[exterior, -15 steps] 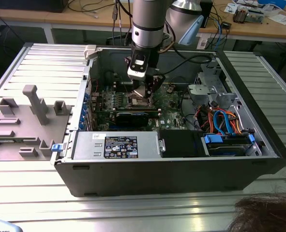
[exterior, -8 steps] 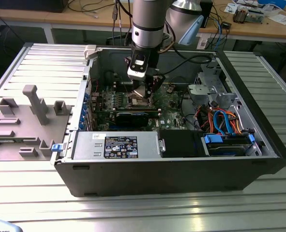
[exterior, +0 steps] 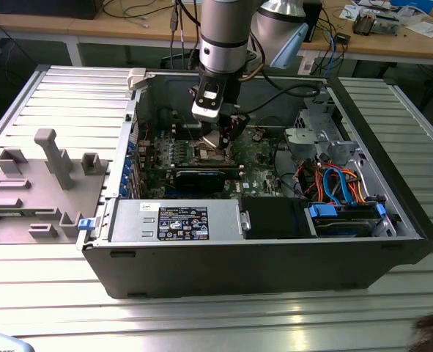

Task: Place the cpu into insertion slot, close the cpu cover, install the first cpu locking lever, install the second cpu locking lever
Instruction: 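Place the cpu into insertion slot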

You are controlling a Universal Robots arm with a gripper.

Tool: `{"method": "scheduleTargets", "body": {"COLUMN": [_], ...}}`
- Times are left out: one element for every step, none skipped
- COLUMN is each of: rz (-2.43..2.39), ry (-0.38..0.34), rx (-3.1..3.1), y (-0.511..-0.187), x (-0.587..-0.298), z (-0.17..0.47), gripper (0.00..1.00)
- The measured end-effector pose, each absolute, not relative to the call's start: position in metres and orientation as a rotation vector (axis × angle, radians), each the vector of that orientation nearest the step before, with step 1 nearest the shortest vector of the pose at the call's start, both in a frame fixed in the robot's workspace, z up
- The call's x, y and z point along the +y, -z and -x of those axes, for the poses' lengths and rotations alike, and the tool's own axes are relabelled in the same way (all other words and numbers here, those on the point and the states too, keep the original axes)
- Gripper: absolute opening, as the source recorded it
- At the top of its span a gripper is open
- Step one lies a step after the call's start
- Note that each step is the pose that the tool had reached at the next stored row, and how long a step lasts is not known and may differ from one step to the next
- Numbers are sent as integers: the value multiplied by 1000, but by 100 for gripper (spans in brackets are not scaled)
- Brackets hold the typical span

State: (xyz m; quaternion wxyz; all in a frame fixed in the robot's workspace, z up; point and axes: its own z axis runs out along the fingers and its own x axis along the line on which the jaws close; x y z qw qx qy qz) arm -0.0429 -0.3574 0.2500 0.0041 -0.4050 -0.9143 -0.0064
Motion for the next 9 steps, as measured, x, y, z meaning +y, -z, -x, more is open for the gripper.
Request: {"method": "scheduleTargets", "body": {"rz": [1271,1273,1275,1276,1278,1280,1282,1283,1286], "ry": [20,20,20,20,20,20,20,20,20], "rx": [-2864,-2863,-2862,-2862,-2861,-2860,-2859,-2859,-2857], "y": [-250,-250,-250,-250,-250,-250,-250,-250,-250], "x": [-357,-357,-357,-357,-357,-357,-357,-357,-357], "z": [43,43,43,43,43,43,43,43,43], "gripper": [55,55,55,55,55,55,55,55,55]}}
